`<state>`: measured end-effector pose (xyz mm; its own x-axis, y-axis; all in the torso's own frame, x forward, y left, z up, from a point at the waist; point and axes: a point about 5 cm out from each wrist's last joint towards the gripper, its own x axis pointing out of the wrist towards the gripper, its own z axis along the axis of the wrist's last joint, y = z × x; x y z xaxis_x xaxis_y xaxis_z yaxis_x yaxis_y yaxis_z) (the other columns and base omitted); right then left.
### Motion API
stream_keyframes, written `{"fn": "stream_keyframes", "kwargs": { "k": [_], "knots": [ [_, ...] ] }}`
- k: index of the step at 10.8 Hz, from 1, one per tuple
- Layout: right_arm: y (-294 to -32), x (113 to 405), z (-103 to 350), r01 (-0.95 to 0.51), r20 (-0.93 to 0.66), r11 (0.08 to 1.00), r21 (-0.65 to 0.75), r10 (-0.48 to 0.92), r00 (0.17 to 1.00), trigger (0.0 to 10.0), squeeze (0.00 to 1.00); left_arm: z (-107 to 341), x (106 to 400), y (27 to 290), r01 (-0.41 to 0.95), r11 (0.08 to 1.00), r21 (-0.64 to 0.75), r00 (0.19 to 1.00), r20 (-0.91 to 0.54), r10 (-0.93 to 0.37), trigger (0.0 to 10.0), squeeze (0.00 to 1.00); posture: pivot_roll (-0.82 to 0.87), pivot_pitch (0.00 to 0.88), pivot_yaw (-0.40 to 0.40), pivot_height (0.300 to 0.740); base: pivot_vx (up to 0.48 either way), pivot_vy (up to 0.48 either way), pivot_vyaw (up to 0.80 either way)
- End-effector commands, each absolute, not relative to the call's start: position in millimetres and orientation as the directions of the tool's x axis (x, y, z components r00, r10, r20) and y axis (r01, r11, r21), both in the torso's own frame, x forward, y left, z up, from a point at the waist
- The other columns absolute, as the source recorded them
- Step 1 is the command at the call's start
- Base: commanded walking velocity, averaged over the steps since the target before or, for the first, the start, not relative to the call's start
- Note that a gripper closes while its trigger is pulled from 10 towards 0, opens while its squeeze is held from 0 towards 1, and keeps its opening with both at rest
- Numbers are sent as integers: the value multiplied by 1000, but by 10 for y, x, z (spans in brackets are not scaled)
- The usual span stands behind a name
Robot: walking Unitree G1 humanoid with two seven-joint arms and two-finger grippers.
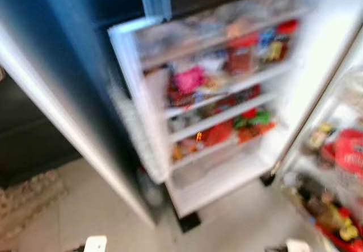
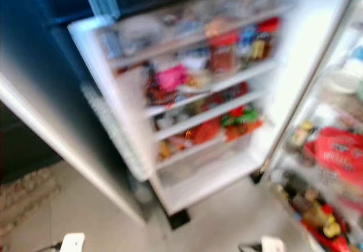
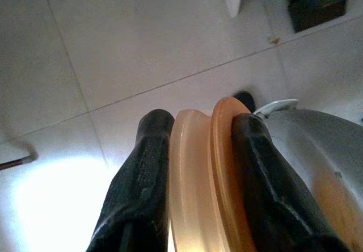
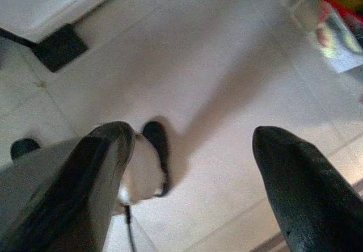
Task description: Restocking fridge
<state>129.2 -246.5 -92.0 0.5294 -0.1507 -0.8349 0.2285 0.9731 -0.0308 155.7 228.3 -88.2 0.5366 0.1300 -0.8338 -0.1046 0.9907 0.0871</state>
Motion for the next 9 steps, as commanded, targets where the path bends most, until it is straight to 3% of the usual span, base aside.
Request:
{"fn": "stream_keyframes", "kwargs": {
  "k": [1, 8, 9],
  "knots": [
    [-2397, 1323, -929, 220, -837, 975, -11, -129, 532, 10000, 0, -904, 1517, 2259, -110, 992, 62, 527, -843, 111, 10000, 0, -115, 59, 63, 740, 0, -262, 0],
    [-2406, 1442, -890, 251, -826, 968, -13, -152, 542, 10000, 0, -844, 1678, 2232, -103, 993, 54, 558, -823, 102, 10000, 0, -136, 11, 69, 740, 0, -264, 0],
    [-2397, 1458, -888, 259, -826, 966, -3, -148, 544, 10000, 0, -837, 1702, 2225, -105, 993, 52, 561, -821, 102, 10000, 0, -143, 10, 68, 740, 0, -266, -800]
  ]
}}
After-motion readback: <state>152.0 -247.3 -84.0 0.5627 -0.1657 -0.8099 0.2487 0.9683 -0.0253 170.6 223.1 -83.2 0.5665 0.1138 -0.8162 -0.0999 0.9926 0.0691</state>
